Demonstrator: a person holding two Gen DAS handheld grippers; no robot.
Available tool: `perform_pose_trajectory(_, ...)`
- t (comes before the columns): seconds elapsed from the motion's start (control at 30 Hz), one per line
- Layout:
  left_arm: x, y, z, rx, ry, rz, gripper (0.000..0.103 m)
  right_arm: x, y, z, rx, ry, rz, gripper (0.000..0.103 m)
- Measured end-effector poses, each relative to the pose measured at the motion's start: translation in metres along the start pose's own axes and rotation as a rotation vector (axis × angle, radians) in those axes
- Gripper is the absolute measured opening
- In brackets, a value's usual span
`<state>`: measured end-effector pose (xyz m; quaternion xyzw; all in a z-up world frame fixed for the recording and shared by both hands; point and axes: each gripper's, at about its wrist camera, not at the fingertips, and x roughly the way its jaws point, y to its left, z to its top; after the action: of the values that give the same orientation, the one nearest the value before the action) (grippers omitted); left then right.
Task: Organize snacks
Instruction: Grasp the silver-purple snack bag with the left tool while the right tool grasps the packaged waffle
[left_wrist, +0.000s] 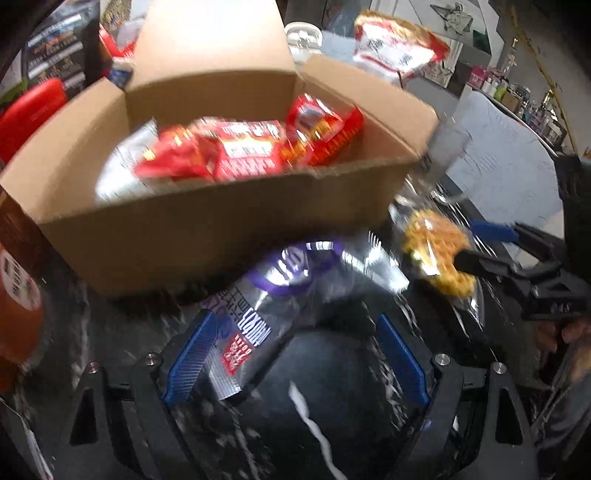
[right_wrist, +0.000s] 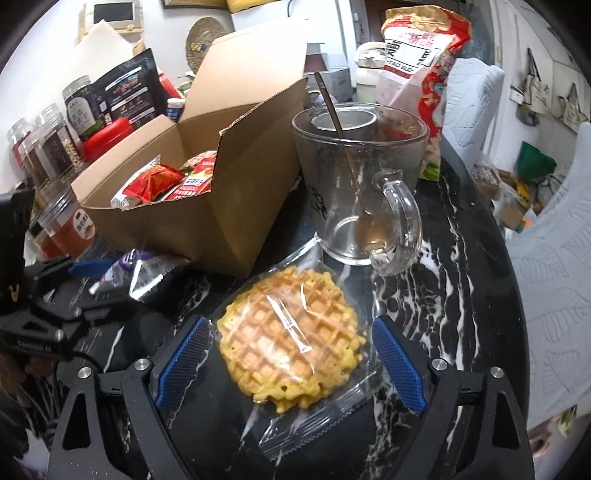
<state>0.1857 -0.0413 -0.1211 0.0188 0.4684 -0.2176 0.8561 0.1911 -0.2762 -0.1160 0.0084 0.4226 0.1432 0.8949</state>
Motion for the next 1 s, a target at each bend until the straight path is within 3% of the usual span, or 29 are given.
perform_pose_trajectory(0.2,-0.018,-0.02,-0.016,0.006,-0.01,-0.061,0.089,-0.002,-0.005,-0.001,-0.023,0.01,0.033,0.091)
perform_pose_trajectory(0.37,-0.037,-0.023,-0.008,0.022,-0.064,-0.06,0.089,0.0,-0.001,-0.003,-0.059,0.025,0.061,0.098)
perform_pose_trajectory(0.57,-0.03,-0.019,0.016,0.062,-0.087,-0.021,0.089,0.014,0.002,0.005,-0.114,0.064,0.049,0.103)
perform_pose_trajectory(0.83,0.005,-0.011,0.029,0.089,-0.022,-0.073,0.089,0.036,0.004,0.015,-0.173,0.135,0.065,0.103)
perform_pose_trajectory(1.0,0.023,-0.011,0.032,0.107,0.021,-0.089,0.089,0.045,0.014,0.01,-0.232,0.152,0.012,0.103)
